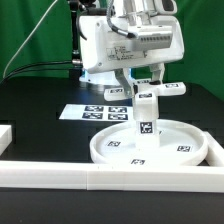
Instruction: Assemble round table
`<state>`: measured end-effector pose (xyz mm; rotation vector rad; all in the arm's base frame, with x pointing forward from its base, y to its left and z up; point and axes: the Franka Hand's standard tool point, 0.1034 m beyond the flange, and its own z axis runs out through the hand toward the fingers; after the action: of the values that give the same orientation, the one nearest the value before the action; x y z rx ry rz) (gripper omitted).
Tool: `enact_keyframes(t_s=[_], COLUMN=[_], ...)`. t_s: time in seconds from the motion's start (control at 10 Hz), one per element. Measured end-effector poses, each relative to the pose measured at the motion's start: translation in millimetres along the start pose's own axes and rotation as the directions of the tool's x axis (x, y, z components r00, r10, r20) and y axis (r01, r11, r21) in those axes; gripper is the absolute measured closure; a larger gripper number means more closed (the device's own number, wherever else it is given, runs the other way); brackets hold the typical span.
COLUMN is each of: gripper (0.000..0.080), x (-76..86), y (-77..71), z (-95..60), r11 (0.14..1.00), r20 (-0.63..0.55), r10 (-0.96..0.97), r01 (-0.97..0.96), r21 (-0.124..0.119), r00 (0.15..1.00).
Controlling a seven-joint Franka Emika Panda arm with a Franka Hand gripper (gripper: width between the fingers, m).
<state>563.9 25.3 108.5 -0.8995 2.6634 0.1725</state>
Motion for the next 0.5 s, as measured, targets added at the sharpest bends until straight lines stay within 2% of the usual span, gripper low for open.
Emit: enact_keyframes(t_s=[0.1,0.3,0.5], gripper=[0.0351,0.0351,0.0172], x=[0.4,-0.1,-0.3], y=[-0.3,0.1,0.7], z=[-0.7,-0.8,-0.3], r11=[0.999,0.999,1.0], r20=[0.008,0.011,0.01], r10=[0.05,0.031,0.023], r01=[-0.05,-0.031,-0.023], r21=[0.009,0.011,0.01], r00=[0.999,0.999,1.0])
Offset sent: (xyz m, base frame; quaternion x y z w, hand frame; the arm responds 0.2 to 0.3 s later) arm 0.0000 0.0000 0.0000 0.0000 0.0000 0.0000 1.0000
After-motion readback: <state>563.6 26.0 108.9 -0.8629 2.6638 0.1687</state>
